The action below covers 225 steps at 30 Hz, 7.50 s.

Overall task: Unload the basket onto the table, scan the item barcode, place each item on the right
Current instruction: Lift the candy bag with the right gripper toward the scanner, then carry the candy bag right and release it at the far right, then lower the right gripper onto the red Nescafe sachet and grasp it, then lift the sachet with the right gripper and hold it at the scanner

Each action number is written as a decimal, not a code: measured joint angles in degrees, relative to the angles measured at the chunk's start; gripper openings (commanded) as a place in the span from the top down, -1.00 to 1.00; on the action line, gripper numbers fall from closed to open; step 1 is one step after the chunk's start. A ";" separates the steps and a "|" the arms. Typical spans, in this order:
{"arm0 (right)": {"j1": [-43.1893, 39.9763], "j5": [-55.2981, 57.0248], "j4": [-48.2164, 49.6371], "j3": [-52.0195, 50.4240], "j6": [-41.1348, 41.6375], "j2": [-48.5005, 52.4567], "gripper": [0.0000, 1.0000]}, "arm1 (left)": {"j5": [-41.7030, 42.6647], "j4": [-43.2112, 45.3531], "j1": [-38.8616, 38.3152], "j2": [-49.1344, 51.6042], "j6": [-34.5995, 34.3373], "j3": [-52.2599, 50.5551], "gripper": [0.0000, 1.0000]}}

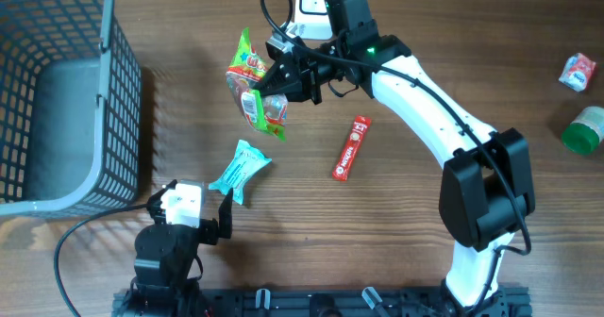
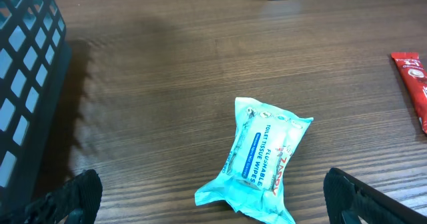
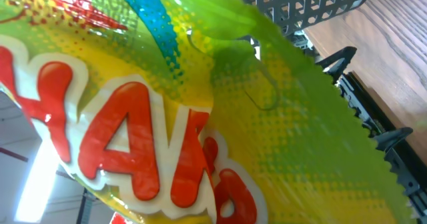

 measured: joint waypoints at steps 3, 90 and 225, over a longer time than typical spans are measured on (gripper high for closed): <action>0.00 0.00 0.00 0.00 0.35 0.00 0.91 | 0.00 0.00 0.00 0.00 -0.02 0.00 -1.00; -30.16 86.64 -73.48 38.58 -37.48 6.34 -0.91 | 0.00 0.00 0.00 0.00 0.00 0.00 -1.00; -5.20 0.02 -4.85 -9.55 -158.88 -0.96 0.91 | 0.00 0.00 0.00 0.00 0.00 0.00 -1.00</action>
